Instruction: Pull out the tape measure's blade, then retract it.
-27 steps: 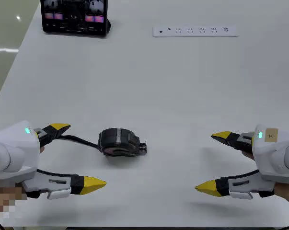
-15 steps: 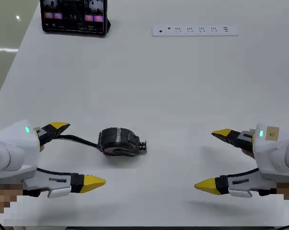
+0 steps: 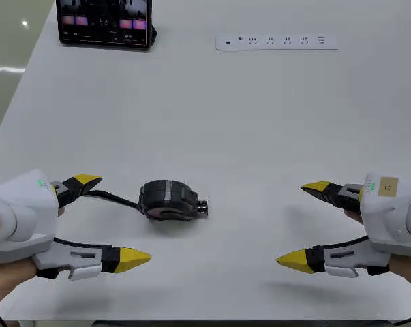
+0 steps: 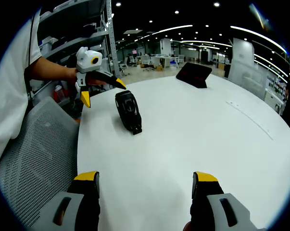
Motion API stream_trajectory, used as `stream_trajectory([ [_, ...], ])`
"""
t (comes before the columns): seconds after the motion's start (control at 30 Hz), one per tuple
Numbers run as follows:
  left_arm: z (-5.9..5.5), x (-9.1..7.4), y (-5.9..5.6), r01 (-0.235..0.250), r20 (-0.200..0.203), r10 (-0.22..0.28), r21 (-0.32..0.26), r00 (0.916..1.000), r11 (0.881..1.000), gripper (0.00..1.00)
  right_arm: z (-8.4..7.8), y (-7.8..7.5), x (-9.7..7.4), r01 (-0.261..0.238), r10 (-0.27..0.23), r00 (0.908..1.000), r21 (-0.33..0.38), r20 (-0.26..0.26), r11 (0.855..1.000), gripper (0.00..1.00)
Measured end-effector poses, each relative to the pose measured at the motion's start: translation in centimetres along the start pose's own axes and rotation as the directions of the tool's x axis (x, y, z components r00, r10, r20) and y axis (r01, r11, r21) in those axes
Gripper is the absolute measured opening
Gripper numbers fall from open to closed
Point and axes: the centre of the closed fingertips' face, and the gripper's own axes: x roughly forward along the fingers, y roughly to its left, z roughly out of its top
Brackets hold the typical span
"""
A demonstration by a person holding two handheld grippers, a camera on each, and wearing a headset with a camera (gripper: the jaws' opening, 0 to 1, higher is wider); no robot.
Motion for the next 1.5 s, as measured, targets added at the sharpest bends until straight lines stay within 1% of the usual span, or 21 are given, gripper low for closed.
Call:
stream_trajectory([
  [0.17, 0.3, 0.2, 0.2, 0.006, -0.003, -0.006, 0.007, 1.0, 1.0, 0.95, 0.2, -0.1, 0.3, -0.02, 0.02, 0.9998, -0.018, -0.008, 1.0, 0.76],
  [0.37, 0.6, 0.3, 0.3, 0.016, -0.006, -0.015, 0.017, 0.9999, 1.0, 0.94, 1.0, -0.3, 0.6, -0.029, 0.029, 0.9996, -0.038, -0.006, 0.999, 0.76],
  [0.5, 0.8, 0.4, 0.5, 0.03, -0.02, -0.03, 0.026, 0.9994, 0.999, 0.92, 1.4, -0.5, 1.0, -0.042, 0.041, 0.9991, -0.053, -0.01, 0.998, 0.76],
  [0.7, 1.2, 0.9, 0.6, 0.048, -0.049, -0.045, 0.067, 0.9978, 0.997, 0.88, 2.0, -0.7, 1.7, -0.064, 0.063, 0.9979, -0.075, -0.015, 0.995, 0.75],
  [0.77, 1.2, 1.1, 0.7, 0.057, -0.061, -0.053, 0.074, 0.9967, 0.996, 0.86, 2.1, -0.7, 1.9, -0.07, 0.069, 0.9975, -0.078, -0.018, 0.994, 0.75],
  [0.8, 1.0, 1.2, 0.9, 0.056, -0.079, -0.049, 0.086, 0.9956, 0.995, 0.85, 2.2, -0.8, 2.0, -0.075, 0.073, 0.9971, -0.082, -0.019, 0.994, 0.75],
  [0.87, 1.1, 1.4, 0.8, 0.075, -0.091, -0.067, 0.093, 0.9936, 0.993, 0.8, 2.3, -0.9, 2.2, -0.078, 0.077, 0.9968, -0.082, -0.02, 0.994, 0.75],
  [0.9, 1.2, 1.5, 0.8, 0.078, -0.093, -0.069, 0.097, 0.9933, 0.992, 0.79, 2.3, -1.0, 2.3, -0.08, 0.079, 0.9967, -0.081, -0.018, 0.994, 0.75],
  [0.97, 1.2, 1.6, 0.8, 0.094, -0.111, -0.082, 0.106, 0.9904, 0.99, 0.77, 2.4, -1.0, 2.5, -0.085, 0.084, 0.9963, -0.082, -0.019, 0.993, 0.74],
  [1.07, 1.1, 1.8, 0.9, 0.105, -0.136, -0.087, 0.131, 0.9869, 0.986, 0.73, 2.5, -1.0, 2.8, -0.094, 0.092, 0.9955, -0.087, -0.022, 0.992, 0.74],
  [1.17, 1.2, 2.1, 1.1, 0.114, -0.148, -0.092, 0.15, 0.9847, 0.982, 0.7, 2.6, -1.0, 3.1, -0.099, 0.098, 0.995, -0.091, -0.023, 0.991, 0.74],
  [1.27, 1.1, 2.4, 1.0, 0.131, -0.168, -0.102, 0.167, 0.9804, 0.977, 0.66, 2.8, -1.0, 3.4, -0.105, 0.103, 0.9944, -0.095, -0.021, 0.99, 0.74],
  [1.5, 1.2, 2.9, 1.2, 0.144, -0.188, -0.108, 0.19, 0.9761, 0.971, 0.57, 3.2, -0.6, 4.2, -0.12, 0.118, 0.9928, -0.102, -0.019, 0.988, 0.74],
])
